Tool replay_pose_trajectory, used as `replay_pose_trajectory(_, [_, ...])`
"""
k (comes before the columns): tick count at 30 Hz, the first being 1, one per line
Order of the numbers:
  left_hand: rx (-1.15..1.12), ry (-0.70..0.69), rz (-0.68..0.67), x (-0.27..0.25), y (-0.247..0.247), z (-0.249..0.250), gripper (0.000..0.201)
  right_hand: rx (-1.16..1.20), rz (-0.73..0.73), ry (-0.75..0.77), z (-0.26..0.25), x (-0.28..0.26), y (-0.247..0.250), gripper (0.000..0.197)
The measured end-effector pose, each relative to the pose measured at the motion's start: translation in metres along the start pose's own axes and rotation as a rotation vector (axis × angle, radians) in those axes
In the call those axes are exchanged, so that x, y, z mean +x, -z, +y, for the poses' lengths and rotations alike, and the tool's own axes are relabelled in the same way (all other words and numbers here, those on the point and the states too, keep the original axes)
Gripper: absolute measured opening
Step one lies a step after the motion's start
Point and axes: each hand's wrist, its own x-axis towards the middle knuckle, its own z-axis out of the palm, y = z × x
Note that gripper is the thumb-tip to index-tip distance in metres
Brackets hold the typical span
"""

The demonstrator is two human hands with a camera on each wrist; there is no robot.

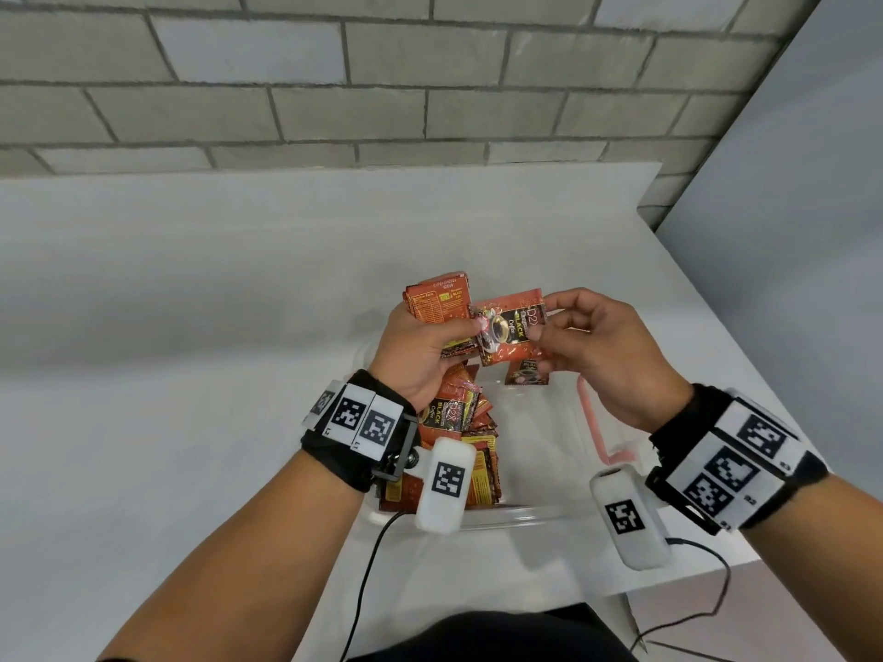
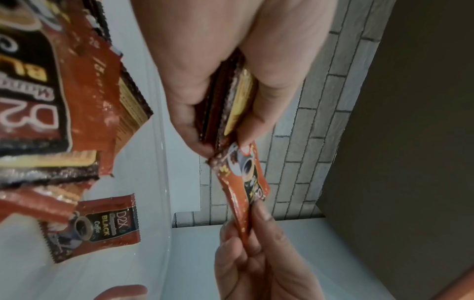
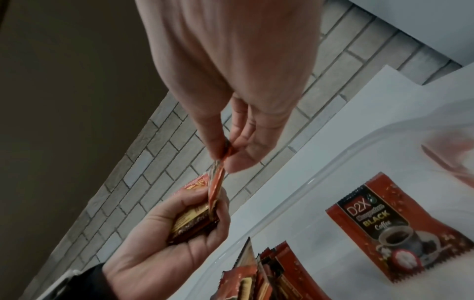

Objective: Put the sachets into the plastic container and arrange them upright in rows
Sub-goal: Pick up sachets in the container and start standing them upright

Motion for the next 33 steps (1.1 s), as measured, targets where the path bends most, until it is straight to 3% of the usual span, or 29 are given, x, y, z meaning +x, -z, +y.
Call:
replay_pose_trajectory(6, [0.104, -0.026, 0.075, 0.004, -0.007, -0.002, 0.027, -0.204, 0.118, 0.130, 0.001, 0.007, 0.003, 0.013])
replay_pose_trajectory(12, [0.208, -0.033, 0.103, 0.007, -0.003, -0.002, 0.015, -0.373, 0.139, 0.169, -0.005, 0.017, 0.019, 0.009])
replay_pose_trajectory(18, [0.054, 0.020, 0.050, 0.005, 0.006, 0.008, 0.017, -1.020, -0.115, 0.069, 0.000, 0.031, 0.033, 0.005])
replay_pose_trajectory(24, [0.003, 0.052, 0.010, 0.001, 0.008, 0.008, 0.006, -1.443, -0.275, 0.044, 0.009, 0.052, 0.015, 0.016])
replay_pose_trajectory(33, [-0.029, 0.083, 0.008, 0.001, 0.018, 0.009, 0.005, -1.661, -0.268, 0.006, 0.029, 0.067, 0.003, 0.017])
